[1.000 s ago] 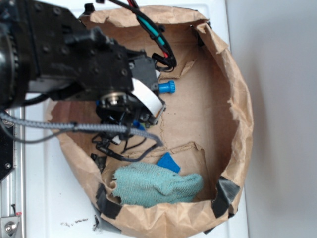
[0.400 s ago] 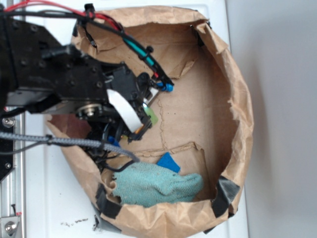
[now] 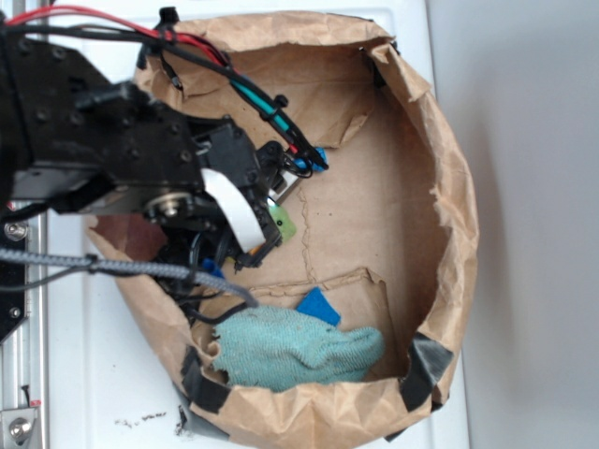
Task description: Grab the green animal.
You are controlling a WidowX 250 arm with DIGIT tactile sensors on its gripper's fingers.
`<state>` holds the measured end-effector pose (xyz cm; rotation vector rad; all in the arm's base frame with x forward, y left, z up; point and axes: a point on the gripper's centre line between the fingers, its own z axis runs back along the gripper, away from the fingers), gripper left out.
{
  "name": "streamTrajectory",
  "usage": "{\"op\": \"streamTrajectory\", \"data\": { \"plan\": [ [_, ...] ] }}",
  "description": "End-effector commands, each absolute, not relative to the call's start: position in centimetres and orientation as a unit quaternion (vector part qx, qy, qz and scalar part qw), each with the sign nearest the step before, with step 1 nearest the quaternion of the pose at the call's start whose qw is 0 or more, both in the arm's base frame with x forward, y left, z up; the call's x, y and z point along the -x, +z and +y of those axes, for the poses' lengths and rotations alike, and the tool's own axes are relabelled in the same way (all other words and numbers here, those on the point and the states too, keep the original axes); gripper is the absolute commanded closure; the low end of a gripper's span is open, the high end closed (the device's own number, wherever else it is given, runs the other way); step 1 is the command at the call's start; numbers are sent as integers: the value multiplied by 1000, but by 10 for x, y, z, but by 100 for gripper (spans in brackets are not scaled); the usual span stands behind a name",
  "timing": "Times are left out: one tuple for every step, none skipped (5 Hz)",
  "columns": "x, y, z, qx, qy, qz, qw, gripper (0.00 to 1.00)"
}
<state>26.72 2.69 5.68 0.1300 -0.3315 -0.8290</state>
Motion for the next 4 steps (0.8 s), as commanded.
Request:
{"op": "streamTrajectory", "data": {
  "plan": [
    [-274, 63, 19, -89, -409, -169, 892, 0],
    [-266, 52, 10, -104, -419, -167, 886, 0],
    [-263, 52, 9, -100, -421, -165, 887, 0],
    [-259, 47, 6, -103, -422, -164, 885, 0]
  ]
}}
